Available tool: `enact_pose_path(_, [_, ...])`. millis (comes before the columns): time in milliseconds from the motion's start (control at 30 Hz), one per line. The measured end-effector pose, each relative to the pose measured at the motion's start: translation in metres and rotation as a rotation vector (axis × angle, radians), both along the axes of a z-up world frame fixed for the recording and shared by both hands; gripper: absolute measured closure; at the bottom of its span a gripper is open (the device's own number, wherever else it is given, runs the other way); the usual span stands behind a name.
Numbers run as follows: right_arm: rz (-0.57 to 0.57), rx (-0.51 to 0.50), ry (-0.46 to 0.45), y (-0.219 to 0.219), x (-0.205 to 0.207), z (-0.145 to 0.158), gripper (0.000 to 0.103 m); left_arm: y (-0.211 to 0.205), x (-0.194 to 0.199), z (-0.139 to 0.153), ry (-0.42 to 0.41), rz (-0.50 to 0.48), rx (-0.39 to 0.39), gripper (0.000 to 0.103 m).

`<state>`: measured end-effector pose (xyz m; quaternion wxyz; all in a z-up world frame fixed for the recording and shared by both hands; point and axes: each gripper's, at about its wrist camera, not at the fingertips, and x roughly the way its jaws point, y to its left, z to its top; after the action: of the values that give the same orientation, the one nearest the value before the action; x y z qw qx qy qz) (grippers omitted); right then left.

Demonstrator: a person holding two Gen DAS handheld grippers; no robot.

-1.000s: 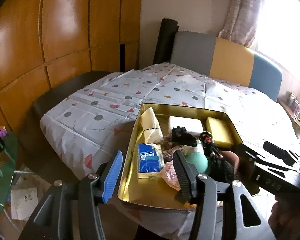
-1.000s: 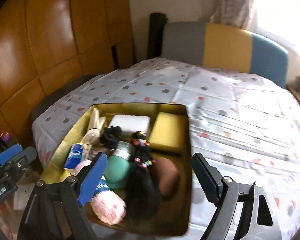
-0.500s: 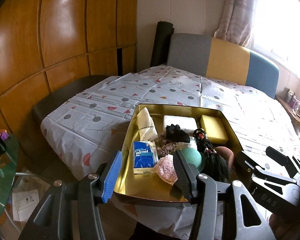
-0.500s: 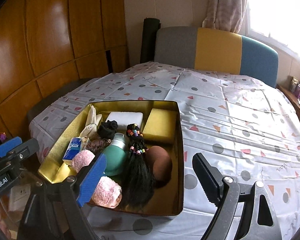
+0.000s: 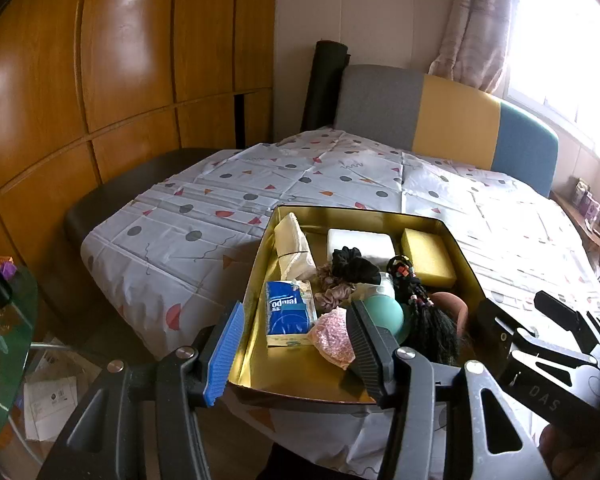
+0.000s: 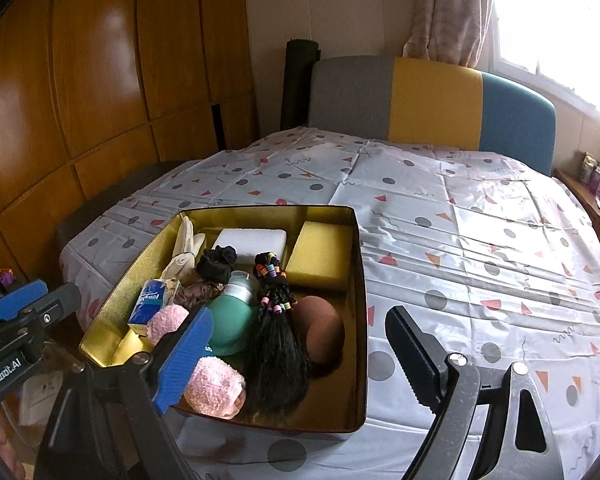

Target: Organize soft objects

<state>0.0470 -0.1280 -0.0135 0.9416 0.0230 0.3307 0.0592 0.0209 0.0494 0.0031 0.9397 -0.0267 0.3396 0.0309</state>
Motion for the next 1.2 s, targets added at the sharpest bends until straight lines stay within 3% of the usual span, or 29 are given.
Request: enact_pose_path(1200, [0.000, 0.002, 0.001, 0.0024, -0.0003, -0.0006, 0.013, 0.0013, 0.0004, -0.0050, 0.025, 0.007, 0.001, 0.049])
